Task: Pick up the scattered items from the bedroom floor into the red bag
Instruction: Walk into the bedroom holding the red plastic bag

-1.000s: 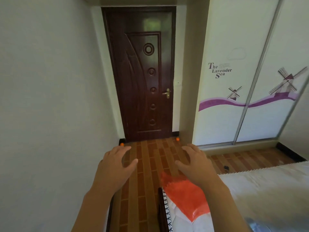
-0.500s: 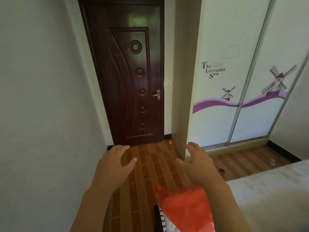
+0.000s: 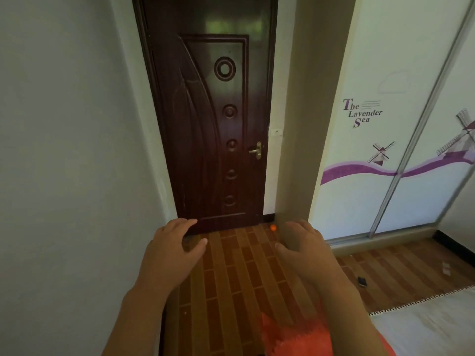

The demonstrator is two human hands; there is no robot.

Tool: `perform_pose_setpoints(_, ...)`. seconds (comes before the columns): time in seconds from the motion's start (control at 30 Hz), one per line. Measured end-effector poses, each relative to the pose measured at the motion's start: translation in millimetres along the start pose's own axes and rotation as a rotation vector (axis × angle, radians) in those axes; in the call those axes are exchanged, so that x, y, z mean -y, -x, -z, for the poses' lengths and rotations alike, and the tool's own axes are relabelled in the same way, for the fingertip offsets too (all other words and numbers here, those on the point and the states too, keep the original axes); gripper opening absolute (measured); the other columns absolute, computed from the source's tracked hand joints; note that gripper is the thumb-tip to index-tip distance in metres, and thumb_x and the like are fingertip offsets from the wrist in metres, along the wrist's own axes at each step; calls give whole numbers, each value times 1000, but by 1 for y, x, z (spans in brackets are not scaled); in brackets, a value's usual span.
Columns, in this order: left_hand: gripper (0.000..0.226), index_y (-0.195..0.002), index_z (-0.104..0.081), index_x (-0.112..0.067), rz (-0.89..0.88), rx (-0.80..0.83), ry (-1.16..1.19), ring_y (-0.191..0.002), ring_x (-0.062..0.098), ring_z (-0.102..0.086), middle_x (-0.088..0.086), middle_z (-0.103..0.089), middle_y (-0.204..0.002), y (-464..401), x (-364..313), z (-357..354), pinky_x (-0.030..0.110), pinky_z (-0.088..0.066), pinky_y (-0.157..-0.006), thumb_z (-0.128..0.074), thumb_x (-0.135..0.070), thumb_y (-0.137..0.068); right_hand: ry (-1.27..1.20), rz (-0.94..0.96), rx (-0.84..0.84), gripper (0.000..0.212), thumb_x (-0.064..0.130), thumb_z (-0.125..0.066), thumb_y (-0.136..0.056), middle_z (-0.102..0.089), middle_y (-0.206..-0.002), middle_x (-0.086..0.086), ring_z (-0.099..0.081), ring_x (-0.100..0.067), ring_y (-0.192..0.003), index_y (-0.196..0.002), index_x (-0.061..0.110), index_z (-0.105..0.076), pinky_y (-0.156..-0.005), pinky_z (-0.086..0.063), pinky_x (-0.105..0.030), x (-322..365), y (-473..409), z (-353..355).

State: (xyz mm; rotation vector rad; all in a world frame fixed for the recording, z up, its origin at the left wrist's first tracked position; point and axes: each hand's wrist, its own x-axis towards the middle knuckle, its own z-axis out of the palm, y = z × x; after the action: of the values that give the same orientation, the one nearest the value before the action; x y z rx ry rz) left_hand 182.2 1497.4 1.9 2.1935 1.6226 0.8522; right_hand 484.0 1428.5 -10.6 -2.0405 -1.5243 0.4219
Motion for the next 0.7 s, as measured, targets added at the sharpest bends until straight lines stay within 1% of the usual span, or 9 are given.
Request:
perform_pose_setpoints(0.07, 61, -149, -47, -37, 0, 1, 12, -139, 13, -40, -12, -43, -154, -10, 11, 0, 42, -41, -114, -59, -60, -93, 27, 3, 20, 64, 78, -40, -78, -45, -149, 18, -48, -19, -135, -135, 49, -46, -107, -48, -57, 10, -15, -7)
perform_pose_setpoints(0.17, 62, -149, -46, -37, -1, -9, 27, -139, 13, -40, -11, -43, -154, -31, 26, 4, 41, -41, -114, -59, -61, -93, 39, -4, 12, 65, 76, -44, -81, -42, -152, 18, -47, -19, -137, -140, 48, -44, -110, -46, -57, 27, -42, -14)
perform_pose_setpoints(0.3, 67, -149, -47, -37, 12, -44, 6, -138, 15, -41, -10, -44, -154, -63, 47, 12, 43, -42, -113, -53, -67, -90, 61, 27, 4, 59, 84, -42, -80, -48, -144, 20, -53, -17, -130, -128, 50, -47, -107, -48, -57, 50, -89, -27)
perform_pose_setpoints(0.37, 67, -149, -47, -37, 32, -59, 8, -138, 15, -42, -10, -44, -154, -81, 58, 14, 45, -43, -112, -54, -67, -90, 61, 50, 13, 59, 81, -47, -85, -44, -149, 21, -50, -18, -135, -135, 50, -44, -112, -44, -58, 65, -113, -35)
perform_pose_setpoints(0.47, 68, -147, -48, -36, 56, -82, -1, -135, 15, -43, -11, -46, -151, -113, 77, 12, 46, -45, -111, -53, -69, -88, 62, 82, 30, 67, 72, -56, -89, -34, -161, 17, -41, -20, -145, -148, 46, -38, -118, -37, -57, 80, -152, -48)
perform_pose_setpoints(0.63, 62, -148, -48, -36, 80, -103, -9, -136, 15, -42, -11, -46, -151, -183, 95, -4, 43, -43, -112, -59, -62, -92, 63, 116, 63, 71, 68, -58, -89, -31, -164, 13, -37, -23, -148, -152, 43, -37, -118, -37, -59, 84, -235, -63)
perform_pose_setpoints(0.7, 67, -148, -48, -37, 92, -86, -19, -136, 15, -42, -12, -46, -152, -216, 97, -12, 44, -43, -113, -55, -68, -89, 70, 119, 68, 71, 67, -57, -90, -30, -164, 12, -37, -23, -147, -153, 42, -36, -118, -37, -57, 84, -270, -63)
